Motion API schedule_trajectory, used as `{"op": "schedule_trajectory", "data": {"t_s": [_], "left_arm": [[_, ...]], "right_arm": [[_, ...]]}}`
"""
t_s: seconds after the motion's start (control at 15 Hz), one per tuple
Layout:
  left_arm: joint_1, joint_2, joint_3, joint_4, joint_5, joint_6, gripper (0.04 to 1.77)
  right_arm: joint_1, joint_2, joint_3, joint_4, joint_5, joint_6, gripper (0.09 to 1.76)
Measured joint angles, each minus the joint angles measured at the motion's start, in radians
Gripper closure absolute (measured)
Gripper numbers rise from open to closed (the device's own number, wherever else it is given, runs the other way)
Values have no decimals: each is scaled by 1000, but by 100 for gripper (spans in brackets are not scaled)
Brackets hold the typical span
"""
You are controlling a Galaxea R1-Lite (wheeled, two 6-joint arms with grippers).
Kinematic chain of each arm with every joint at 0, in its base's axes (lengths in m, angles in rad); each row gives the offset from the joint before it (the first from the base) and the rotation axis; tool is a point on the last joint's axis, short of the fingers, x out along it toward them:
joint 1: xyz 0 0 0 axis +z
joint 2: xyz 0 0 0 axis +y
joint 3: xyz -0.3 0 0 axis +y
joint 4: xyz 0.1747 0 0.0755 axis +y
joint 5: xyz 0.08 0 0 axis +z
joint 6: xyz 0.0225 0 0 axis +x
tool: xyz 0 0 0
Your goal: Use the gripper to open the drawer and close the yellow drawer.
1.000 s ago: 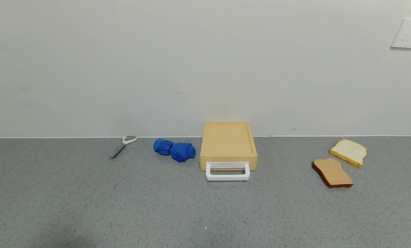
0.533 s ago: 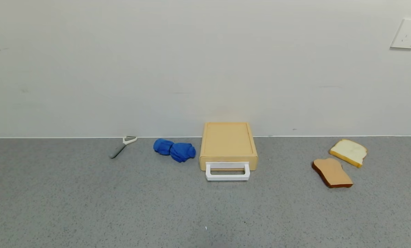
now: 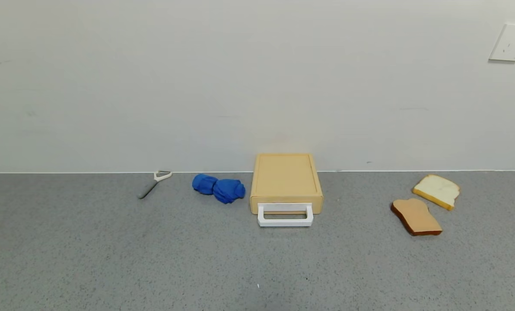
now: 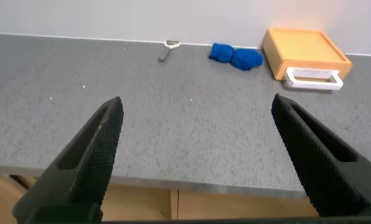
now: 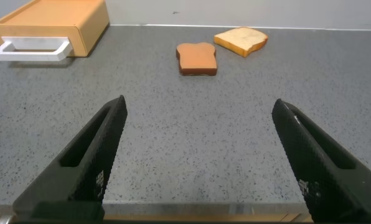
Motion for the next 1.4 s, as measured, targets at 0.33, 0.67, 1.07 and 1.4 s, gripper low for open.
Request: {"op": "schedule_trajectory", "data": {"t_s": [0.33,0.67,1.07,1.4], "left_arm": [[1,-67,324,-379,-33,47,9],[1,-76,584,-610,-82,88,9],[1,-77,727,-691,-99,97,9],[1,-77,731,-662,-101,86,9]], "right_arm": [[0,0,0,0,0,0,14],[0,0,0,0,0,0,14],[0,0,0,0,0,0,14],[0,0,0,0,0,0,14]]}}
